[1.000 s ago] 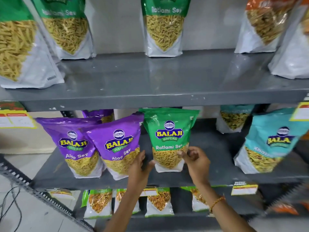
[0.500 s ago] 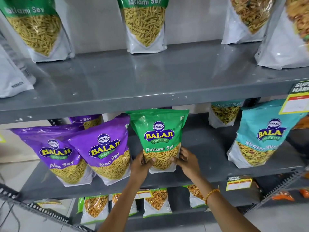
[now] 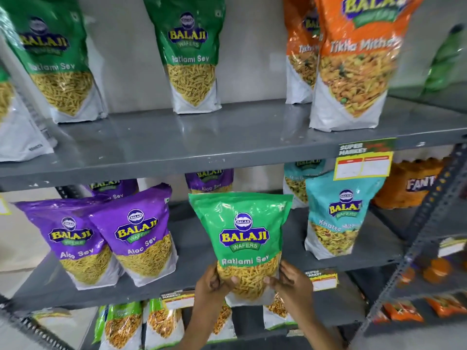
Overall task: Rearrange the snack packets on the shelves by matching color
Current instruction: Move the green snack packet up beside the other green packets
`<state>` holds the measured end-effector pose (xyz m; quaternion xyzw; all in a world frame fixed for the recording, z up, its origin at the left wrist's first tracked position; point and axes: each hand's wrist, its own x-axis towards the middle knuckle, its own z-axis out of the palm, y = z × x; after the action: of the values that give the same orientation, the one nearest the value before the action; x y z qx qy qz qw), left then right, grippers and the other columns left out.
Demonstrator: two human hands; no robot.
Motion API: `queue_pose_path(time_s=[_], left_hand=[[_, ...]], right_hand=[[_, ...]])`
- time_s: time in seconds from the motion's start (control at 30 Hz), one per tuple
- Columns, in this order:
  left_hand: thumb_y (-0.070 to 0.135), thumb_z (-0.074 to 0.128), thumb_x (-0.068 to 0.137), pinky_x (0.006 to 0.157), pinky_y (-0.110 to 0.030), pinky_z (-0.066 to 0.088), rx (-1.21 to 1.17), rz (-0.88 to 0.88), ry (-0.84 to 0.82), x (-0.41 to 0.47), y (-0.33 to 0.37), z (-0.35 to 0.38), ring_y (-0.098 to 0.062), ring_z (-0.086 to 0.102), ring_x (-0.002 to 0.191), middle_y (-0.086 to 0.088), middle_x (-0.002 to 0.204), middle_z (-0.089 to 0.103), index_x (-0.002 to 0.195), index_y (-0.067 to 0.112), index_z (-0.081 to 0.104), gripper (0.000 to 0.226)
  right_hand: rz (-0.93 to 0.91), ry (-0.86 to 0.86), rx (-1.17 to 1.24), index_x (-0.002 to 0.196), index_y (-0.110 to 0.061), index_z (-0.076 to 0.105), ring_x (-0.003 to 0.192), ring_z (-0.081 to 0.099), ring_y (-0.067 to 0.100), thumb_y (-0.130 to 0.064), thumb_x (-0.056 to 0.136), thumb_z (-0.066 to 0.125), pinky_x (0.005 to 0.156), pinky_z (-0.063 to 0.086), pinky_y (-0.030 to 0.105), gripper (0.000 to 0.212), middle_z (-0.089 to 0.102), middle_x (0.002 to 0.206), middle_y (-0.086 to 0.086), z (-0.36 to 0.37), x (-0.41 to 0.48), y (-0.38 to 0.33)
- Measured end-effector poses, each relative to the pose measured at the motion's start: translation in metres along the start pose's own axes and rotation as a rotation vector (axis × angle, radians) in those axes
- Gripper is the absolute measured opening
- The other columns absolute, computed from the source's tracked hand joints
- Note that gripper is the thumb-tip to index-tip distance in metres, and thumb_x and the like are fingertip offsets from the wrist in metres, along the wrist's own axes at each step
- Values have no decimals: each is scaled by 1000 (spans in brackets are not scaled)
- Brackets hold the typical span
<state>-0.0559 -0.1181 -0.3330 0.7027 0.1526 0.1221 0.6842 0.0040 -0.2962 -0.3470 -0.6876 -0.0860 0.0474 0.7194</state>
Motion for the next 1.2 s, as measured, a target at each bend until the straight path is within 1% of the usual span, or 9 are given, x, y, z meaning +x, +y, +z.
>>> queue_pose_path(time_s=[0.13, 0.23, 0.33, 0.43, 0.7, 0.77, 0.87, 1.0, 1.2], left_hand=[[-3, 71, 70, 67, -21, 56, -51, 129, 80, -34, 47, -2, -12, 70, 83, 5, 84, 78, 97, 15, 65, 32], [5, 71, 72, 72, -27, 57, -53, 268, 162, -54, 95, -10, -16, 69, 86, -4, 92, 76, 101, 18, 66, 32], [19, 77, 64, 71, -29, 55, -50, 410, 219, -65, 142, -21, -14, 64, 81, -3, 82, 72, 98, 24, 68, 35], [2, 71, 71, 62, -15, 54, -101, 514, 260, -66, 189, -31, -3, 68, 75, 11, 76, 77, 91, 23, 66, 29], [2, 65, 76, 65, -13, 51, -130, 731, 250, -5, 287, -58, 1, 66, 76, 15, 75, 75, 94, 18, 65, 25], [5, 66, 76, 64, -12, 50, -112, 741, 243, 19, 303, -65, 0, 66, 75, 13, 73, 75, 92, 20, 65, 22], [5, 65, 78, 66, -12, 52, -98, 709, 208, 59, 313, -72, -4, 67, 78, 5, 87, 71, 96, 16, 64, 22], [2, 63, 78, 62, -9, 50, -96, 658, 168, 103, 315, -73, 6, 65, 68, -5, 95, 68, 107, 1, 59, 29], [4, 65, 79, 64, -8, 52, -127, 586, 130, 139, 308, -77, 9, 64, 64, -6, 102, 66, 101, 10, 60, 24]], right_hand=[[-121, -59, 32, 98, -34, 63, 88, 68, -1, -7, 63, 77, 71, 54, 16, 46, 72, 83, -29, -1, -20, -55], [-240, -146, 64, 97, -33, 63, 88, 67, -4, -2, 67, 75, 70, 53, 12, 45, 72, 82, -31, 6, -29, -108], [-356, -185, 108, 96, -33, 63, 85, 68, -3, 5, 68, 71, 67, 53, 11, 48, 71, 79, -31, 14, -30, -157], [-454, -212, 100, 99, -29, 67, 86, 69, 2, 1, 67, 73, 69, 54, 13, 44, 73, 84, -27, 28, -20, -203], [-616, -213, 130, 81, -38, 65, 76, 66, -9, -3, 68, 74, 62, 50, 8, 38, 70, 69, -28, 75, 44, -297], [-630, -189, 117, 85, -39, 63, 74, 64, -12, -4, 69, 73, 61, 50, 8, 39, 69, 80, -24, 87, 62, -311], [-623, -136, 57, 92, -35, 65, 74, 63, -14, -10, 70, 75, 72, 55, 20, 35, 69, 92, -11, 100, 92, -316], [-584, -60, -19, 102, -18, 68, 80, 62, -8, -14, 71, 74, 86, 56, 41, 32, 68, 96, -4, 113, 124, -310], [-526, 3, -140, 91, -27, 70, 94, 67, 19, -22, 69, 76, 86, 54, 52, 23, 72, 102, 8, 119, 156, -304]])
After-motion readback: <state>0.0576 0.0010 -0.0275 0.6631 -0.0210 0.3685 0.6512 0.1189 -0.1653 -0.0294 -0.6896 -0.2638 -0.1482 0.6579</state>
